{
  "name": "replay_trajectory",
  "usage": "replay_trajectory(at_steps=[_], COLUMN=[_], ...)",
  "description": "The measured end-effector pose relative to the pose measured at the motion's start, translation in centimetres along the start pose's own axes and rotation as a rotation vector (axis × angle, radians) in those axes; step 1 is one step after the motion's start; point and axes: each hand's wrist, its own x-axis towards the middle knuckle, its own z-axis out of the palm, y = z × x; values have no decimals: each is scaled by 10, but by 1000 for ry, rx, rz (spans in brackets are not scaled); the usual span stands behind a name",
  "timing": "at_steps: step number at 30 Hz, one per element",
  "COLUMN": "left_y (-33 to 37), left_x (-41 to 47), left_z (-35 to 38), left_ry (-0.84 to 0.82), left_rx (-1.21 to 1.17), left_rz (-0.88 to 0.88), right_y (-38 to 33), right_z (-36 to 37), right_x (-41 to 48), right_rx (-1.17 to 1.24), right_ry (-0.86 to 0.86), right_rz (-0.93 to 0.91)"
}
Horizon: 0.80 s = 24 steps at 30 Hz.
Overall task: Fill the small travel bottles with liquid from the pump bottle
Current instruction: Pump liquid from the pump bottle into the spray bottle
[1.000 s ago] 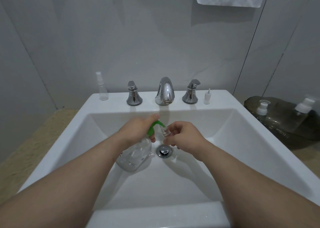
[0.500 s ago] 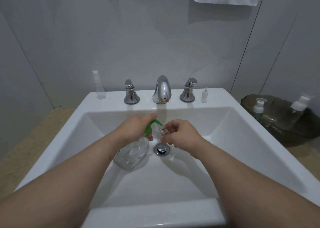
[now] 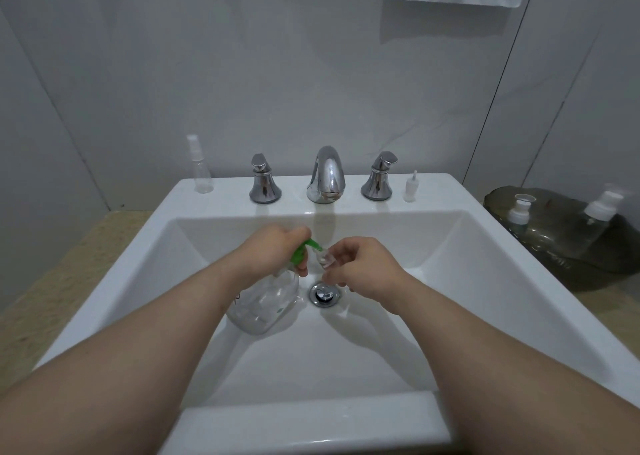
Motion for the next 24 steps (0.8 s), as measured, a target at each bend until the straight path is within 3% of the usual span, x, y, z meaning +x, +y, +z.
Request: replay_trajectory(at_steps=[24], left_y=[-5], left_x=[1], left_z=[1], left_ry=[11], left_rx=[5], left_rz=[19], right_y=[-3], right_z=[0], right_x=[-2], right_rx=[46], right_ry=[17], right_rz=[5])
